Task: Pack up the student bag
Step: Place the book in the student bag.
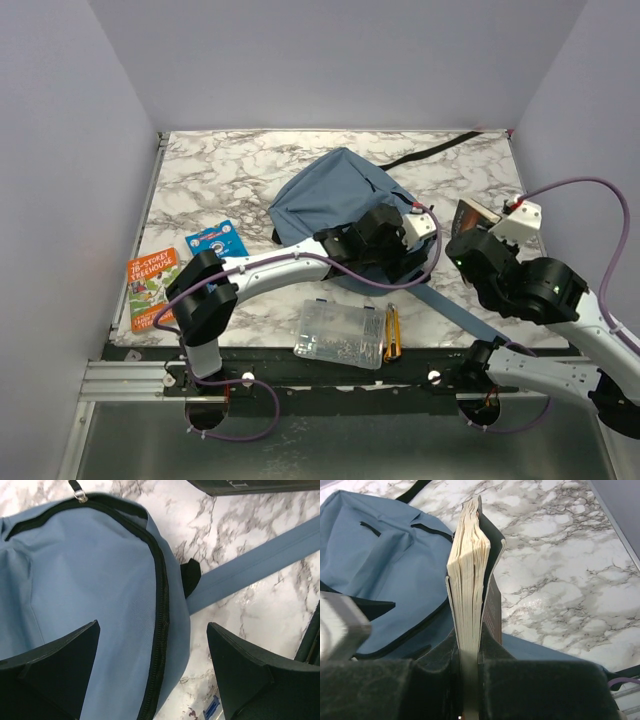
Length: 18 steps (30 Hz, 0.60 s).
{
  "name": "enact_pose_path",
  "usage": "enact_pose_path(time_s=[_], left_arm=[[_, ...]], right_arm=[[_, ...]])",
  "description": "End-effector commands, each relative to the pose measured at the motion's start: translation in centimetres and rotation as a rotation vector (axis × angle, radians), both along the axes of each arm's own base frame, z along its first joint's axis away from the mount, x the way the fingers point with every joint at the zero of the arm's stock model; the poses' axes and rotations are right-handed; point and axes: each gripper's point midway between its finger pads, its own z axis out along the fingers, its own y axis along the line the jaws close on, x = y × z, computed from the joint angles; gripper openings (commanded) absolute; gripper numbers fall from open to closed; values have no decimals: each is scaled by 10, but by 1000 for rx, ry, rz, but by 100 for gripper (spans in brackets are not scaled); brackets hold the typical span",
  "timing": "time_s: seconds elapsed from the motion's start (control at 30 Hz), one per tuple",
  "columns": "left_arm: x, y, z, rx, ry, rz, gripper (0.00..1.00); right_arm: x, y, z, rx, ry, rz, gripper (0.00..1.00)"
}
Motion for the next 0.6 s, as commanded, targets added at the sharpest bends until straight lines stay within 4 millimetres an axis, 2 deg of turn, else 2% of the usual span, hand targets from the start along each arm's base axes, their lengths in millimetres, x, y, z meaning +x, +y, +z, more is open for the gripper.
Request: enact_pose_path(time_s=[0.0, 0.1, 0.17, 0.23, 0.27, 0.33, 0.5, 0.57], left_arm=[[4, -1, -19, 82, -15, -8, 90], [16, 4, -27, 125, -35, 40, 85], [29, 9, -26, 126, -30, 91, 71], [48, 21, -17, 113, -33, 186, 52], [59, 30, -10, 99, -38, 250, 40], [74, 47, 12, 26, -12, 340, 24], [95, 79, 67, -244, 185, 431, 0], [101, 89, 84, -319, 228, 439, 0]], right_arm=[[8, 8, 7, 41, -43, -2, 1], [8, 9, 13, 67, -64, 10, 1], [8, 14, 13, 76, -64, 35, 1], [9, 21, 12, 89, -51, 64, 1], [9, 26, 10, 97, -44, 77, 1], [10, 38, 6, 126, -20, 110, 1], [9, 71, -2, 276, 20, 178, 1], [7, 84, 2, 371, 19, 202, 1]])
